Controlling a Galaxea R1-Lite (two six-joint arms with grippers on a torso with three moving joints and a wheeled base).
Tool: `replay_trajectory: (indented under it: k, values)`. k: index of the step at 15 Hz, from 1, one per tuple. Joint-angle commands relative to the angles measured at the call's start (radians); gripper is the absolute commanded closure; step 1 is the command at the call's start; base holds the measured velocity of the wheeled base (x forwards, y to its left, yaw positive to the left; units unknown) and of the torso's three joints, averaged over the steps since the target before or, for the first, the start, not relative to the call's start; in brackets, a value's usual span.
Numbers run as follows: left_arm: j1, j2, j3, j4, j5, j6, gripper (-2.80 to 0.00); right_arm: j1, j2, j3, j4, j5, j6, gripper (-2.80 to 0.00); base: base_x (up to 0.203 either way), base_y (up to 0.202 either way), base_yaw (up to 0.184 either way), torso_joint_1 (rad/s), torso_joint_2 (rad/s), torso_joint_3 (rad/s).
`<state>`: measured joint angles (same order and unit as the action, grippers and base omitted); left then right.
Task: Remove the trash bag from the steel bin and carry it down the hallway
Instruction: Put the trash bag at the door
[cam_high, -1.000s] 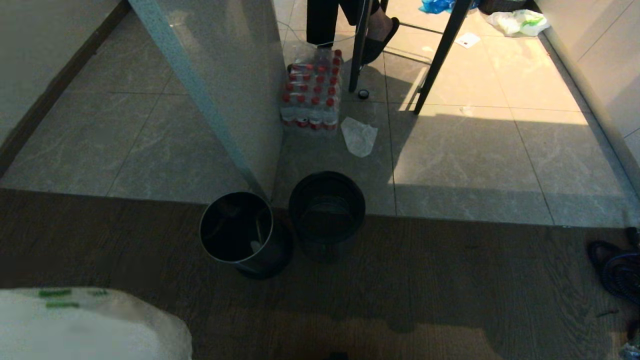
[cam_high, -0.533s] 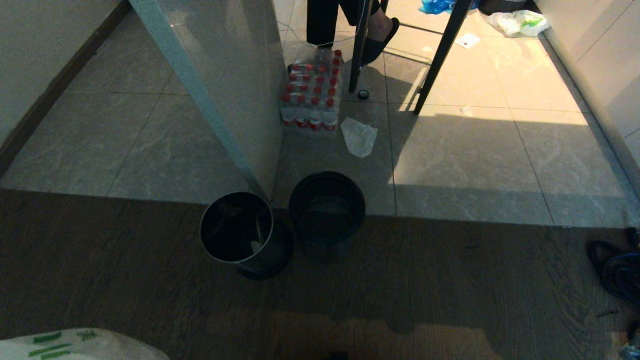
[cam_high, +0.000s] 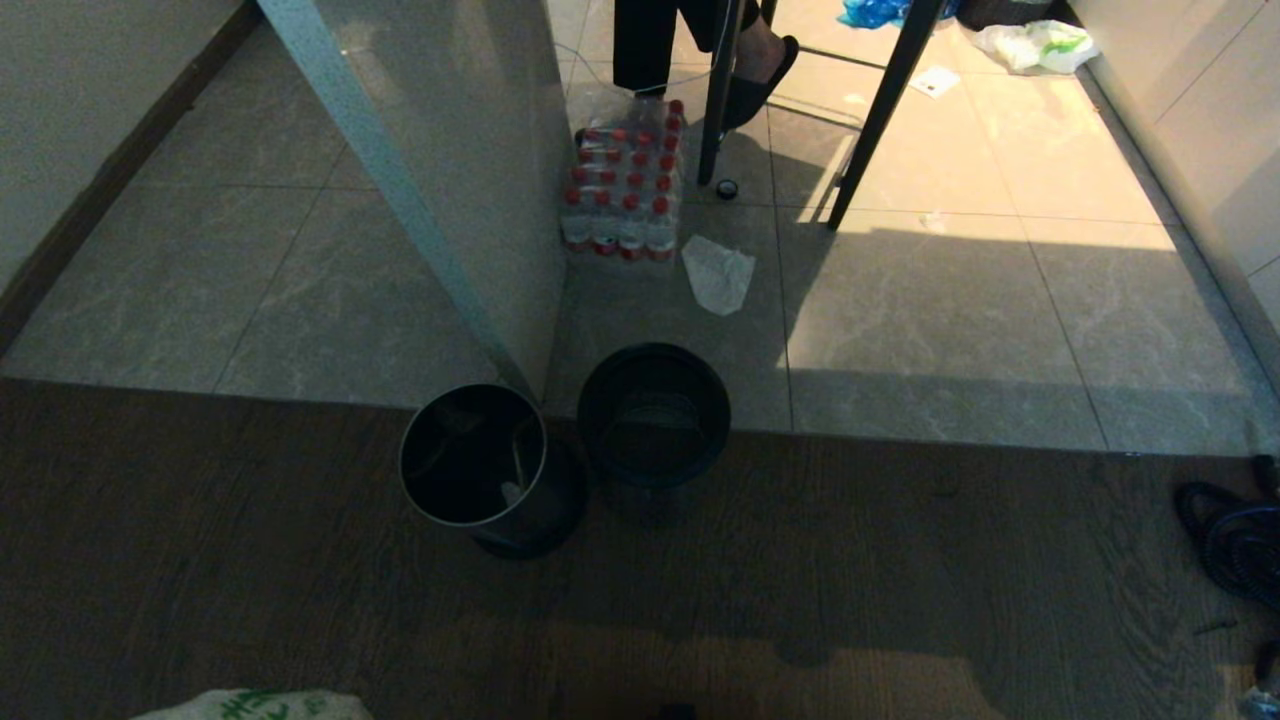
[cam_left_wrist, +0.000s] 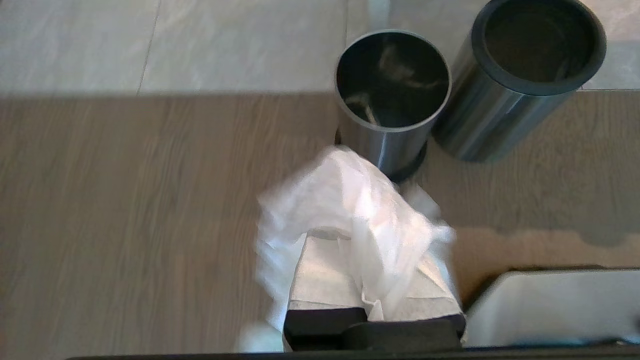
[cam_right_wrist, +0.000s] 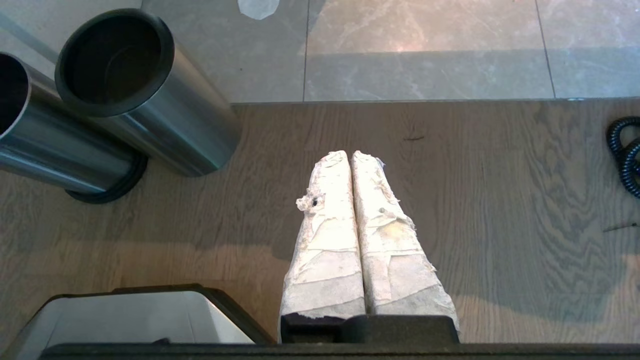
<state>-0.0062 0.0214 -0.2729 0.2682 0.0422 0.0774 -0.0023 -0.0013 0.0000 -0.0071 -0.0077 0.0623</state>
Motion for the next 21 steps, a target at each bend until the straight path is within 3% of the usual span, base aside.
replay_trajectory:
  k: [1, 2, 4, 7, 10, 21]
  values:
    - [0.001, -0.019, 0.171, -0.266, -0.016, 0.025, 0.0, -0.001, 0.0, 0.0, -0.001, 0.0, 0.001, 0.0, 0.0, 0.0, 0.0, 0.0, 0.0, 0.0]
    - [0.001, -0.021, 0.246, -0.359, -0.035, 0.048, 0.0, -0.001, 0.0, 0.0, -0.001, 0.0, 0.001, 0.0, 0.0, 0.0, 0.0, 0.0, 0.0, 0.0]
    - [0.002, -0.023, 0.274, -0.329, -0.055, 0.043, 0.0, -0.001, 0.0, 0.0, -0.001, 0.0, 0.001, 0.0, 0.0, 0.0, 0.0, 0.0, 0.0, 0.0]
    - [0.001, -0.021, 0.273, -0.266, -0.055, -0.066, 0.0, -0.001, 0.0, 0.0, -0.001, 0.0, 0.001, 0.0, 0.0, 0.0, 0.0, 0.0, 0.0, 0.0]
    - [0.001, -0.021, 0.273, -0.267, -0.044, -0.108, 0.0, 0.0, 0.0, 0.0, -0.001, 0.0, 0.001, 0.0, 0.0, 0.0, 0.0, 0.0, 0.0, 0.0]
    - [0.002, -0.021, 0.271, -0.267, -0.039, -0.097, 0.0, -0.001, 0.0, 0.0, 0.001, 0.0, 0.001, 0.0, 0.0, 0.0, 0.0, 0.002, 0.0, 0.066]
